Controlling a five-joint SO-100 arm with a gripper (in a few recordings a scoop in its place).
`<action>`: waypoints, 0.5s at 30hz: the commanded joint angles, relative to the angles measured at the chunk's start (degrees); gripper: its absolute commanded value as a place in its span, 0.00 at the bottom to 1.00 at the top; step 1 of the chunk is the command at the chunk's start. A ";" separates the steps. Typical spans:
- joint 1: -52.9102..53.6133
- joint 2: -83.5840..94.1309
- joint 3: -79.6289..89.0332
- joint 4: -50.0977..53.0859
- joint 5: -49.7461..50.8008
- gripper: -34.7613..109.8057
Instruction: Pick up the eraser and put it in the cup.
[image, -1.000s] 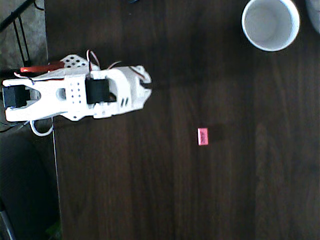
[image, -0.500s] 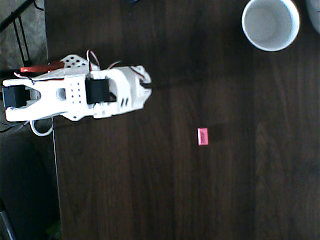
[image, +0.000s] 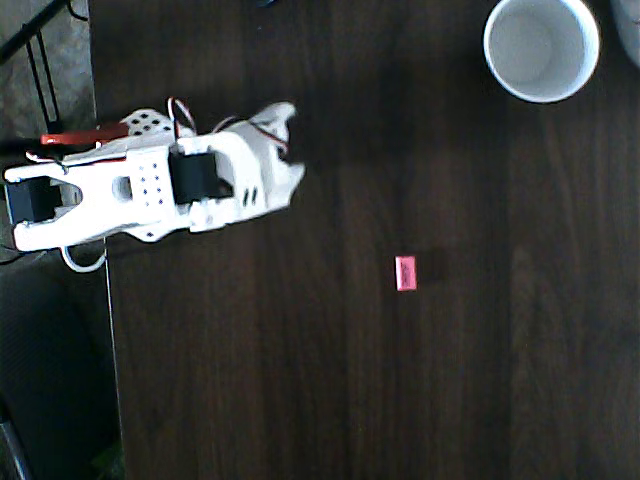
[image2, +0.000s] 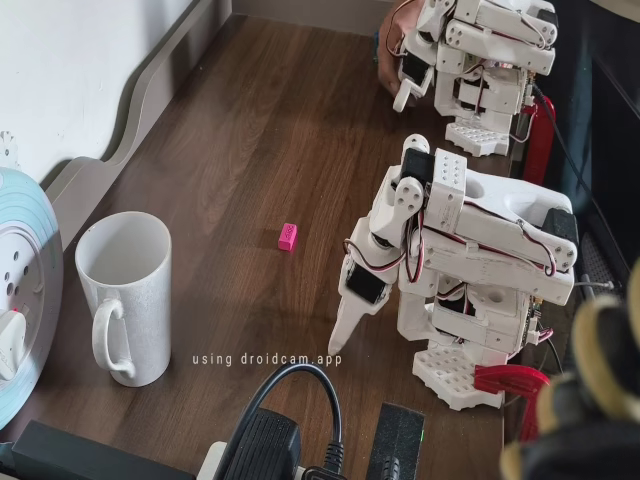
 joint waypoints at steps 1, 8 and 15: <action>2.29 0.97 1.05 4.04 -10.81 0.24; 11.51 0.79 -6.24 8.00 -8.61 0.24; 8.79 -8.44 -20.21 14.06 3.60 0.25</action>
